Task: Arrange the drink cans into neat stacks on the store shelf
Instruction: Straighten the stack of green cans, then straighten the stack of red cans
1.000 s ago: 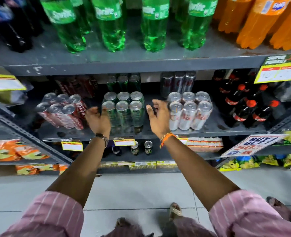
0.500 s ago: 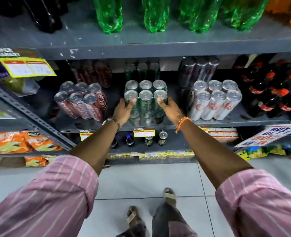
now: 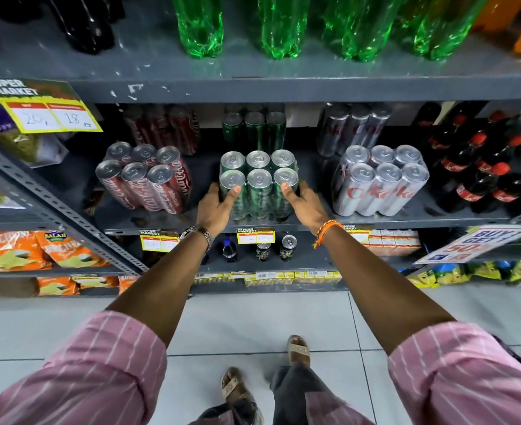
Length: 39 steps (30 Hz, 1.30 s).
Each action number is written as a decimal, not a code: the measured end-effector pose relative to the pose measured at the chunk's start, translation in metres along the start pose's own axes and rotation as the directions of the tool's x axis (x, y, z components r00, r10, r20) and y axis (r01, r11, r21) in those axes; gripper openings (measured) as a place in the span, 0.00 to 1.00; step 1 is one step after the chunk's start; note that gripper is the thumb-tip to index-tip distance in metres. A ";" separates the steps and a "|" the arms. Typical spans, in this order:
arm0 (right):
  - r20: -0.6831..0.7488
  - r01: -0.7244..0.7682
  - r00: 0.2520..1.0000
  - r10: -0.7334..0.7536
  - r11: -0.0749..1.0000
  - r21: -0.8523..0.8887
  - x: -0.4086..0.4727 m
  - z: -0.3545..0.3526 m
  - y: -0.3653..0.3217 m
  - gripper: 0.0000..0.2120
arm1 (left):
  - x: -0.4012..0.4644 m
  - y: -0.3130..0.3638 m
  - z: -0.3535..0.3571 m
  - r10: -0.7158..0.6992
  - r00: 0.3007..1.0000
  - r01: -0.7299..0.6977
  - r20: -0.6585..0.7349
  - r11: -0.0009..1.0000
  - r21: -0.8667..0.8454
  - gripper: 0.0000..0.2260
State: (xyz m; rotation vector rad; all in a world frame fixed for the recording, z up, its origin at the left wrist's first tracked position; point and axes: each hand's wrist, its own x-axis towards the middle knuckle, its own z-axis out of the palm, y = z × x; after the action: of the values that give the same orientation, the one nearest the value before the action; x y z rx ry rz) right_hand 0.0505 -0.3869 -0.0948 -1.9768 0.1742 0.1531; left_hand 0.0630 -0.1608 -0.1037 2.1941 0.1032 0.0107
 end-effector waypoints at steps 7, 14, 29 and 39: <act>-0.006 -0.022 1.000 0.021 0.999 -0.030 -0.002 -0.002 -0.005 0.27 | 0.005 0.000 -0.006 0.038 0.999 -0.039 0.018 0.997 0.073 0.22; -0.019 -0.032 0.999 0.032 0.999 -0.041 -0.004 0.000 -0.008 0.29 | 0.004 0.003 -0.009 0.023 0.999 -0.025 0.031 0.998 0.062 0.24; -0.494 0.455 0.717 -0.492 0.867 -0.204 -0.037 0.080 -0.107 0.19 | -0.019 -0.039 -0.123 -0.142 0.785 0.079 -0.603 0.988 -0.130 0.08; 0.046 0.176 0.984 -0.174 0.983 -0.053 -0.005 0.206 -0.128 0.21 | 0.024 -0.099 -0.189 -0.448 0.878 0.365 -0.167 0.854 -0.370 0.33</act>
State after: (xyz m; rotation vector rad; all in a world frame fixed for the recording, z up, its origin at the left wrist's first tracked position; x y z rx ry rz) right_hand 0.0642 -0.1472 -0.0609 -2.0333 -0.0311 0.0850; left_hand 0.0711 0.0514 -0.0739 1.7874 0.6678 0.0586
